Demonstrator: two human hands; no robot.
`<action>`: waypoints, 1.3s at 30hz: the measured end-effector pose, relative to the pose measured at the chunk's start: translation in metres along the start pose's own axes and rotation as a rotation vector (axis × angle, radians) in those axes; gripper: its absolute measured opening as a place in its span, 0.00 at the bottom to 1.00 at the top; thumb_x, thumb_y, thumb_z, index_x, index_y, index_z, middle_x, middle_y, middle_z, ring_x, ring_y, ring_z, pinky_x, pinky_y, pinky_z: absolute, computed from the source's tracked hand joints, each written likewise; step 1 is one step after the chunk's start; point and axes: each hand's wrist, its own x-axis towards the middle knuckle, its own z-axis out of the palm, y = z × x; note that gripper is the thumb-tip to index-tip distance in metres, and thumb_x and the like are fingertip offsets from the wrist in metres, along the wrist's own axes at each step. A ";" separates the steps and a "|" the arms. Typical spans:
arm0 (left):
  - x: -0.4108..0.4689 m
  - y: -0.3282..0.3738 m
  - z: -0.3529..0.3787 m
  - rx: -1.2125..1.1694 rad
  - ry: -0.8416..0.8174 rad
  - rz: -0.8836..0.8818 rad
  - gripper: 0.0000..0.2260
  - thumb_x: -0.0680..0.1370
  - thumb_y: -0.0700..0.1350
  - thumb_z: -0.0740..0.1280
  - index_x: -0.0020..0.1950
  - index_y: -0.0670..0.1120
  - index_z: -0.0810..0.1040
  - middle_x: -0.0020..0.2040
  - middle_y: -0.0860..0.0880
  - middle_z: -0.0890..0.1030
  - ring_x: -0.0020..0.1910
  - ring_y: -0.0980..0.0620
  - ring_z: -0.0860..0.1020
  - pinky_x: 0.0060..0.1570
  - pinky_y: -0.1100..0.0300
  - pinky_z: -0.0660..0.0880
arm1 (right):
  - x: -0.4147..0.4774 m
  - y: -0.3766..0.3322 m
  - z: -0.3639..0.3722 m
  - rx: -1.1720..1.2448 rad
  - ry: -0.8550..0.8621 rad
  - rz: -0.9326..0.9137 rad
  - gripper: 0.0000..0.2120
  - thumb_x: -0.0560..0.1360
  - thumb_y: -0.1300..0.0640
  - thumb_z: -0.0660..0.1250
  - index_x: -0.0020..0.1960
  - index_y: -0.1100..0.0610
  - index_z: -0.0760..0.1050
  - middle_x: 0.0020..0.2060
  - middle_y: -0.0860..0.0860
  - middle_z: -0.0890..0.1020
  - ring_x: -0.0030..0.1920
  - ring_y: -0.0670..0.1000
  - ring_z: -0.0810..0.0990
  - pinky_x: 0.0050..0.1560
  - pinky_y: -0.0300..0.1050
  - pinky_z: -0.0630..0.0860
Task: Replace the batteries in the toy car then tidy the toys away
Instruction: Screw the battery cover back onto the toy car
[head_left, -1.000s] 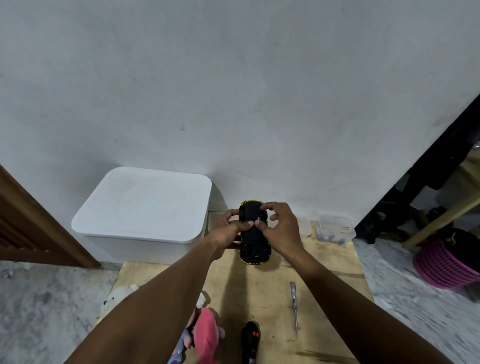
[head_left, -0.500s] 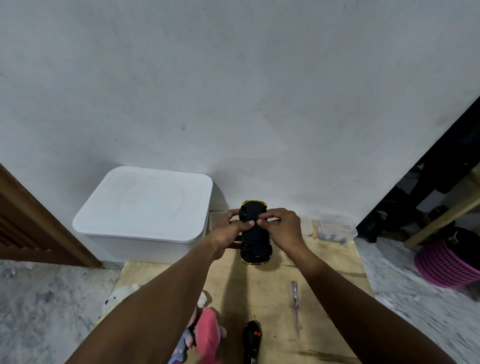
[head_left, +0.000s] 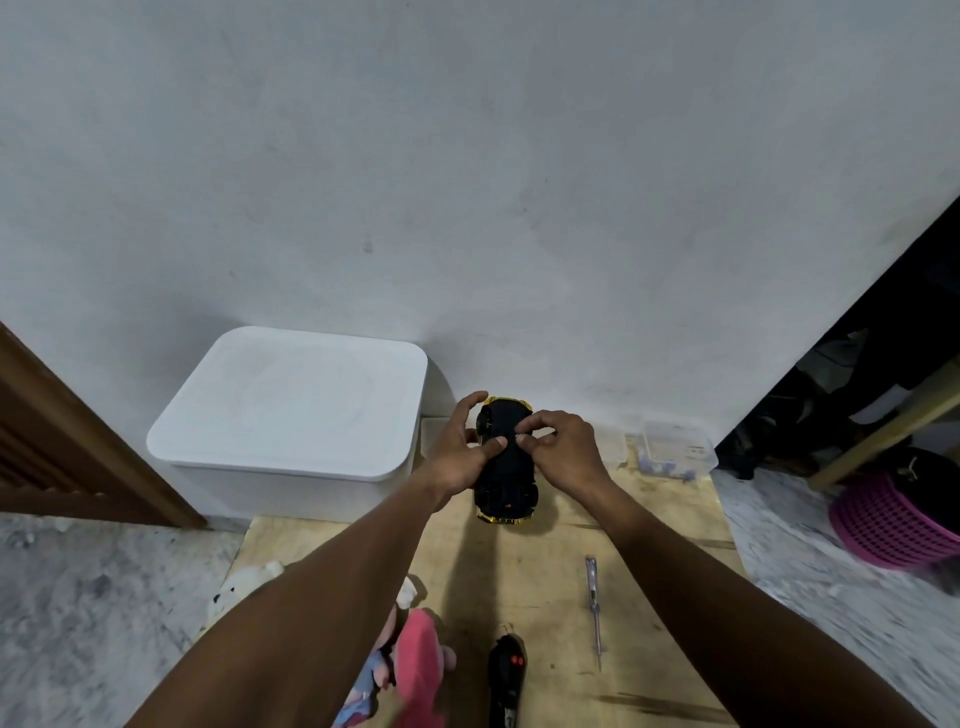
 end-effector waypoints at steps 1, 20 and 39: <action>0.000 -0.001 0.001 0.024 -0.005 0.038 0.25 0.79 0.42 0.69 0.69 0.66 0.67 0.60 0.46 0.76 0.58 0.44 0.80 0.54 0.44 0.81 | 0.001 0.000 0.000 -0.017 -0.004 -0.003 0.07 0.73 0.61 0.72 0.41 0.50 0.81 0.45 0.50 0.84 0.37 0.52 0.85 0.42 0.53 0.84; 0.005 -0.011 0.009 0.106 -0.009 0.015 0.05 0.81 0.44 0.66 0.54 0.50 0.82 0.51 0.52 0.79 0.50 0.51 0.78 0.38 0.60 0.78 | -0.063 0.157 -0.012 -0.328 -0.209 0.723 0.18 0.66 0.68 0.76 0.52 0.60 0.73 0.44 0.61 0.80 0.32 0.59 0.82 0.29 0.58 0.82; 0.008 -0.011 0.005 0.110 0.031 0.073 0.06 0.79 0.44 0.69 0.47 0.55 0.83 0.54 0.48 0.82 0.50 0.51 0.79 0.37 0.63 0.76 | 0.005 -0.036 -0.034 0.498 0.243 -0.169 0.31 0.70 0.76 0.67 0.66 0.50 0.72 0.45 0.60 0.78 0.39 0.55 0.82 0.43 0.56 0.84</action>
